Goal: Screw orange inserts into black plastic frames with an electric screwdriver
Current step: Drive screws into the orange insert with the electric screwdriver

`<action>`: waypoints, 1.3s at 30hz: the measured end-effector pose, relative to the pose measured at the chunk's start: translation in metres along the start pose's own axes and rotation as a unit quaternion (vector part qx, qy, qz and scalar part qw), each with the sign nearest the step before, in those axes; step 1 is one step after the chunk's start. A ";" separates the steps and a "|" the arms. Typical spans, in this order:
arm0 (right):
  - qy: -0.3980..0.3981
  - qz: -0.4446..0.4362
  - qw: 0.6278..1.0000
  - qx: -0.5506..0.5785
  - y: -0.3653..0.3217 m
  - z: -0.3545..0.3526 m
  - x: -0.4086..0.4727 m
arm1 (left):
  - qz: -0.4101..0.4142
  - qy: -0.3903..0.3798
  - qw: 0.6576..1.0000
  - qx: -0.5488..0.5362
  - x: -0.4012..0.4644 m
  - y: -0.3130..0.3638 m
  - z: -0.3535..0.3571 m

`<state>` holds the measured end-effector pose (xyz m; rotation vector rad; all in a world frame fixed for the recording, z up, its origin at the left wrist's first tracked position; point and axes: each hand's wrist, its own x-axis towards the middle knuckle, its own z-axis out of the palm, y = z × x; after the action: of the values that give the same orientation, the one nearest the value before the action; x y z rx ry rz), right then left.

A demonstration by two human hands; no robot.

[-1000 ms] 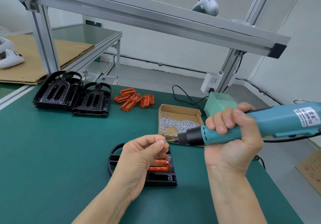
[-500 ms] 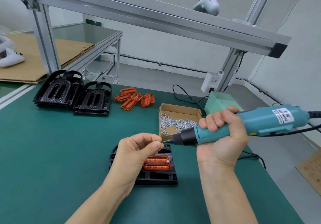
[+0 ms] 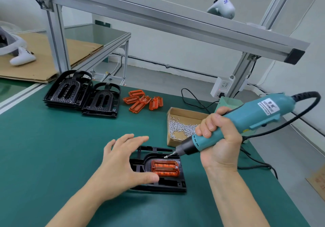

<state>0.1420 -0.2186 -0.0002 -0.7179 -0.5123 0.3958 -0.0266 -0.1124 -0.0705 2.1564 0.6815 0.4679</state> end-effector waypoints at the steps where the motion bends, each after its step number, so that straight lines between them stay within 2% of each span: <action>1: -0.004 0.006 1.000 -0.011 0.003 0.000 0.000 | 0.013 -0.016 0.999 0.036 0.000 -0.001 0.001; 5: -0.023 0.030 0.999 -0.037 0.012 0.002 0.001 | 0.040 -0.039 0.986 0.158 0.003 -0.007 0.006; 8: -0.039 0.043 0.997 -0.050 0.018 0.004 0.001 | 0.037 -0.047 0.980 0.190 0.005 -0.009 0.008; 17: -0.084 0.073 0.990 -0.085 0.034 0.013 0.001 | 0.040 -0.004 0.991 0.127 0.003 -0.010 0.010; 32: -0.157 0.092 0.971 -0.156 0.047 0.023 0.009 | 0.019 -0.016 0.991 0.129 0.002 -0.006 0.009; 39: -0.256 0.112 0.942 -0.186 0.049 0.030 0.010 | 0.024 -0.008 0.993 0.112 0.003 -0.010 0.010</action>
<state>0.1245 -0.1637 -0.0126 -1.0501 -1.0195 0.7195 -0.0217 -0.1108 -0.0846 2.3891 0.7013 0.4152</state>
